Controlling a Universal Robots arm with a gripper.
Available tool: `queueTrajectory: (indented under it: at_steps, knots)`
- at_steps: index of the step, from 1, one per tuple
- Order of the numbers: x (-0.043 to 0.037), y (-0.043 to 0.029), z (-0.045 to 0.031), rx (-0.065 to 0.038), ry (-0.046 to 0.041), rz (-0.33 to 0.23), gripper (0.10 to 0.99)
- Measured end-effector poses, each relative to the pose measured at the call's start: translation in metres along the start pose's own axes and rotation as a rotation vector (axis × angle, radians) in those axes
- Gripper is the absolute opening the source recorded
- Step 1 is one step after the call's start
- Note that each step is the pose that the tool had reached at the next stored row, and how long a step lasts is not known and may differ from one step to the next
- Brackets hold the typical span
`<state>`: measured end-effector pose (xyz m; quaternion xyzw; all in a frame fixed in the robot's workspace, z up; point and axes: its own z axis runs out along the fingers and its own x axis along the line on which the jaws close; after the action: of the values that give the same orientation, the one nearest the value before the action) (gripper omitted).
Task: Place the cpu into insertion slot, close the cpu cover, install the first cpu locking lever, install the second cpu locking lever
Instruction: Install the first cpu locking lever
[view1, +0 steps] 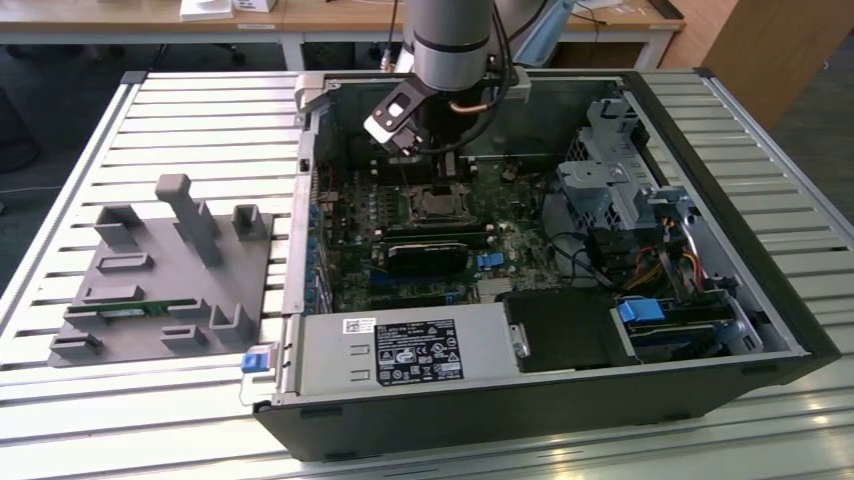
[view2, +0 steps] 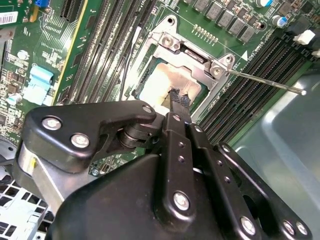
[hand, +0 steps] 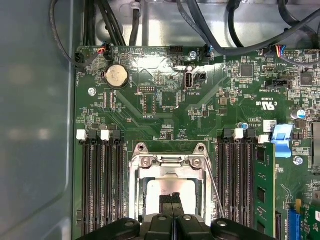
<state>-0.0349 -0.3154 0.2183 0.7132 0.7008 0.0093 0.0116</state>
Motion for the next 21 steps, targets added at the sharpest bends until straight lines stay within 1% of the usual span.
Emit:
queueTrajectory:
  at_steps: [14,16,21]
  knots:
    - [0.0002,-0.0003,-0.0015,0.000,0.0000,0.000,0.106]
    - [0.0004,-0.0018,-0.0017,-0.001,-0.0001,0.000,0.106]
    - [0.0004,-0.0018,-0.0021,-0.001,-0.0002,0.000,0.106]
